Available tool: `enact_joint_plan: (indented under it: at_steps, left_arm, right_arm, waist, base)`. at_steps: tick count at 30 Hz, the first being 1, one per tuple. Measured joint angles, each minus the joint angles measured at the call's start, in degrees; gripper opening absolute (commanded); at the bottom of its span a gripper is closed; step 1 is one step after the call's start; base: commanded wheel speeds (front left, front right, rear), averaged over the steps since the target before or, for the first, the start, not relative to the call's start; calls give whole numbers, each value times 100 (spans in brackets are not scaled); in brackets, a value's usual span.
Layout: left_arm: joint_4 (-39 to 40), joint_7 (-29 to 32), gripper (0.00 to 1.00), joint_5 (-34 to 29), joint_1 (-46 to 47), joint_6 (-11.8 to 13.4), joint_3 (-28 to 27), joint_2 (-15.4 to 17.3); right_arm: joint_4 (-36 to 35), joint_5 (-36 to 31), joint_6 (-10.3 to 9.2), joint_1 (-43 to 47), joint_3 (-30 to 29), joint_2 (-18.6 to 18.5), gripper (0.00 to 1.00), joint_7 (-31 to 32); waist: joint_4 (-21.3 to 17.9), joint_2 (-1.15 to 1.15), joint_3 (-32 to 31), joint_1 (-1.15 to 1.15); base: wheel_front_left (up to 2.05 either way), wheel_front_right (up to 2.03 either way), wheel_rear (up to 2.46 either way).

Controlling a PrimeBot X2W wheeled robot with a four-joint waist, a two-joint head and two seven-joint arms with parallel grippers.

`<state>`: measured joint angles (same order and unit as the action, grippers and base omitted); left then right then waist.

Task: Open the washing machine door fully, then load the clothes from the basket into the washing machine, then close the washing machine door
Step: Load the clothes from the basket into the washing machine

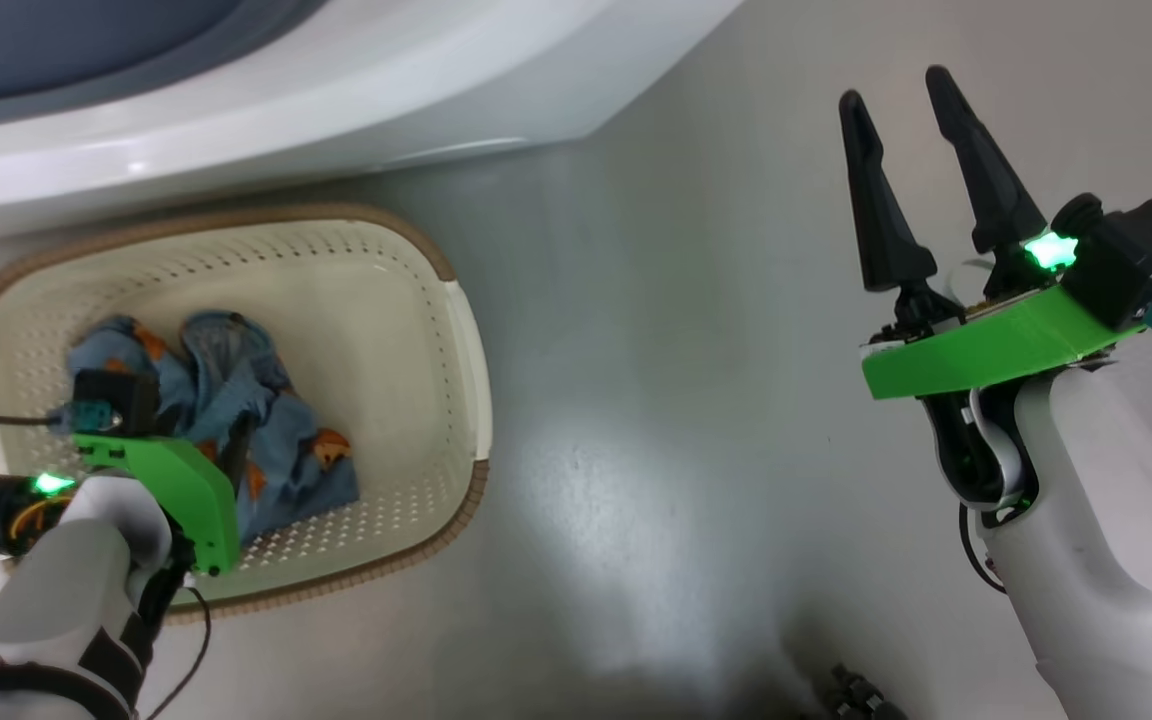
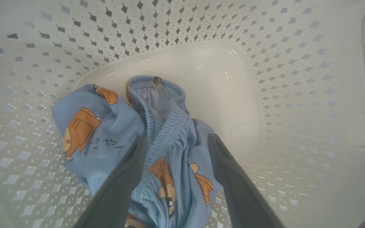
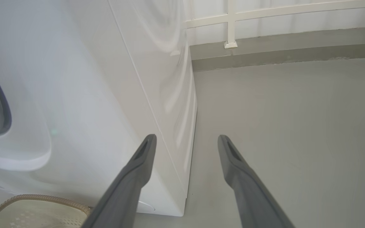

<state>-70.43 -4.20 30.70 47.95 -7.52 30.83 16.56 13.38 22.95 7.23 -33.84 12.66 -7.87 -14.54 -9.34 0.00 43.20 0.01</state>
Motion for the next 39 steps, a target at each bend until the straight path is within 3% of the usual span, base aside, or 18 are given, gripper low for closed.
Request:
enact_joint_plan:
  at_steps: [11,30,32,35,39]
  left_arm:
    - [-277,339,100,-99,221,11,289,170]
    - [-336,1133,100,-178,409,359,559,398]
    - [-338,1196,100,-211,431,420,576,434]
    - [-339,1115,100,-348,511,715,683,531]
    - [-344,1076,100,-304,602,766,626,577]
  right_arm:
    - [-120,-145,0,-68,38,60,100,-1]
    - [-230,-185,0,-130,148,254,100,-1]
    - [-236,-185,0,-147,152,264,100,-1]
    - [-249,-185,0,-165,155,269,100,-1]
    - [-259,-188,0,-222,157,276,100,-1]
  waist:
    - [-230,0,433,-1]
    - [-555,0,953,0]
    - [-572,0,981,-1]
    - [-585,0,1027,0]
    - [-577,0,1089,0]
  base:
    - [0,0,0]
    - [0,0,0]
    - [0,0,0]
    - [0,0,0]
    - [0,0,0]
